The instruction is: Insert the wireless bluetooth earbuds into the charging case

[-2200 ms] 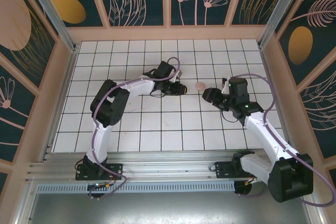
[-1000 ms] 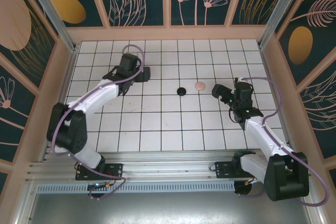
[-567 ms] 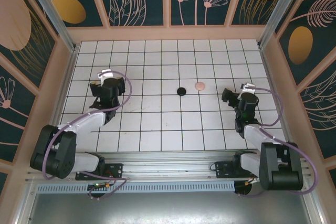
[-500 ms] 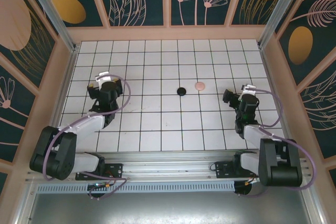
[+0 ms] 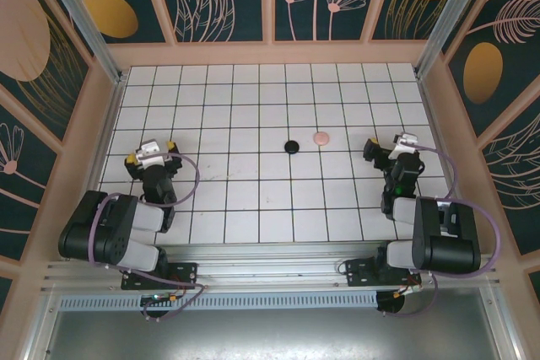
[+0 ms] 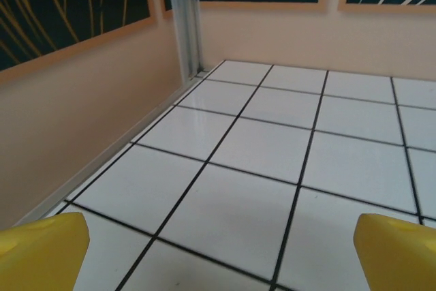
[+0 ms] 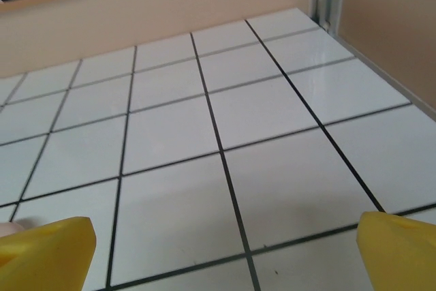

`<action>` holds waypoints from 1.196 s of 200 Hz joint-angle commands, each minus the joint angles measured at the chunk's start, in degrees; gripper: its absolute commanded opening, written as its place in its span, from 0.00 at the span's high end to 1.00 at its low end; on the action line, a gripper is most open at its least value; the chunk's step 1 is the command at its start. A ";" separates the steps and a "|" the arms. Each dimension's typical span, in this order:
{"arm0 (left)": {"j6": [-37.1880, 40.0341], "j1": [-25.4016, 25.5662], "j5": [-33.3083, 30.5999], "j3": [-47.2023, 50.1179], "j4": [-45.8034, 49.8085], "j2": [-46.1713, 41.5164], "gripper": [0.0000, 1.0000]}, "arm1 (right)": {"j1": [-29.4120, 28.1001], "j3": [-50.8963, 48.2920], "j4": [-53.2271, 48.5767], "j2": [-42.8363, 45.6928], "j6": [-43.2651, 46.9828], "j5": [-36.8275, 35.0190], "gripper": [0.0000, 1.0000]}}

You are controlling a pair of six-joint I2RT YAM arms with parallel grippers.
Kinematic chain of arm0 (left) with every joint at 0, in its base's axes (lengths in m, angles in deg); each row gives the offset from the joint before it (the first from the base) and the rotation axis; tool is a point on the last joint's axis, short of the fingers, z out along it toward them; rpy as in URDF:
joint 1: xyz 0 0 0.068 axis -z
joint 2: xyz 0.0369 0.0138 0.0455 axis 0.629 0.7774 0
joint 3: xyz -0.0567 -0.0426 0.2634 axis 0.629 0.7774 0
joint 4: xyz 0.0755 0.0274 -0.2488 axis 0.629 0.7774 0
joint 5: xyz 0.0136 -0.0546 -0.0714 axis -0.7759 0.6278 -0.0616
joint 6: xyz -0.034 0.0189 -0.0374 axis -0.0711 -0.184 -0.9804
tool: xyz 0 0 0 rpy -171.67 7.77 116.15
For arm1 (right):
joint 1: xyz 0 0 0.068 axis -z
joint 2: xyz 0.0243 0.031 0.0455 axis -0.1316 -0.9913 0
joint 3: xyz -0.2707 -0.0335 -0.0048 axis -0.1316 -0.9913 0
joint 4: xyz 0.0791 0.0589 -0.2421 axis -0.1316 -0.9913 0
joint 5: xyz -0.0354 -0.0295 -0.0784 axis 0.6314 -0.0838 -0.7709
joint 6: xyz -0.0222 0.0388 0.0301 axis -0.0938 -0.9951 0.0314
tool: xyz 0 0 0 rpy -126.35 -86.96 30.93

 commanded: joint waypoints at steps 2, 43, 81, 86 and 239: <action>0.12 -1.69 7.27 1.39 -13.03 2.57 0.01 | -0.59 -3.80 13.55 0.42 -1.26 2.19 0.01; -3.67 -5.69 10.90 -4.92 -1.05 3.10 0.01 | -5.44 -1.61 20.34 -11.13 3.02 -0.53 0.01; -3.41 -5.65 10.86 -4.54 -2.13 3.25 0.01 | -5.12 1.04 15.99 -11.77 2.67 0.88 0.01; -3.31 -5.64 10.72 -4.60 -2.42 3.44 0.01 | -3.89 1.29 15.24 -11.68 1.90 2.68 0.01; -3.32 -5.64 10.86 -4.96 -1.70 3.49 0.01 | -3.84 1.44 15.03 -11.73 1.95 2.77 0.01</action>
